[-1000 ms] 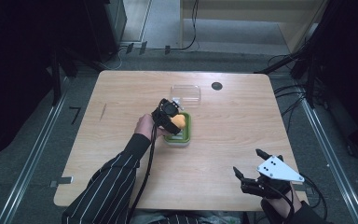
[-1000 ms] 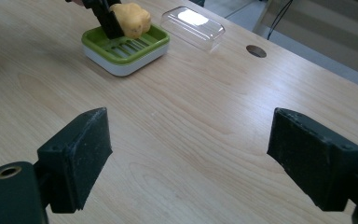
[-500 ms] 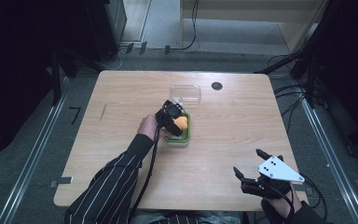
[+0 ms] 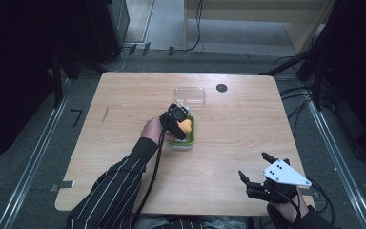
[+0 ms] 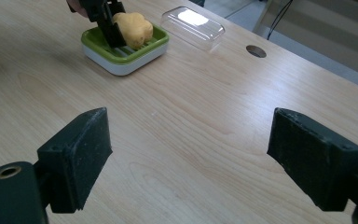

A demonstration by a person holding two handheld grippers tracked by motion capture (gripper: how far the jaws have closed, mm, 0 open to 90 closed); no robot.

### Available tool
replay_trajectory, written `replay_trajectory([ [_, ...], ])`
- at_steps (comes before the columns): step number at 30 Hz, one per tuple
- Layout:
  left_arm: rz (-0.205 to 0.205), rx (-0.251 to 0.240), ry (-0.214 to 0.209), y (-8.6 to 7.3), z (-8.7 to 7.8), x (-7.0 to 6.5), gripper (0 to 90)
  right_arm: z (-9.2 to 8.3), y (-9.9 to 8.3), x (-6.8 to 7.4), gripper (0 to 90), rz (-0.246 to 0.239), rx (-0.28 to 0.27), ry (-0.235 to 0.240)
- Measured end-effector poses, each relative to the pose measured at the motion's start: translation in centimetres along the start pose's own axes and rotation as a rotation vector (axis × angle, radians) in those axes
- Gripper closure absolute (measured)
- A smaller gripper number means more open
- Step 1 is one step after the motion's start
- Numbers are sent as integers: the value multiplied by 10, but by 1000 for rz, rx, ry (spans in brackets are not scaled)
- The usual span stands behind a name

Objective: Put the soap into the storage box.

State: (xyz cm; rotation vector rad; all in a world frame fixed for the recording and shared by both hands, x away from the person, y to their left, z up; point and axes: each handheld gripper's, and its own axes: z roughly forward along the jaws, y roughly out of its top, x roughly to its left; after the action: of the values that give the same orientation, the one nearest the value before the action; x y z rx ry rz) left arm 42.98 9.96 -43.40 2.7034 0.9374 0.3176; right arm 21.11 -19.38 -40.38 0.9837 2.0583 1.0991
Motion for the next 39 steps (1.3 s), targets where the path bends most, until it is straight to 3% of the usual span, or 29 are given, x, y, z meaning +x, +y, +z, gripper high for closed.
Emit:
replay_trajectory([
  [30,-7,42,22,1,10,-6,382,0,0,0,136,0,-2,1],
  [39,-22,22,26,2,5,-5,282,0,0,0,136,0,0,2],
])
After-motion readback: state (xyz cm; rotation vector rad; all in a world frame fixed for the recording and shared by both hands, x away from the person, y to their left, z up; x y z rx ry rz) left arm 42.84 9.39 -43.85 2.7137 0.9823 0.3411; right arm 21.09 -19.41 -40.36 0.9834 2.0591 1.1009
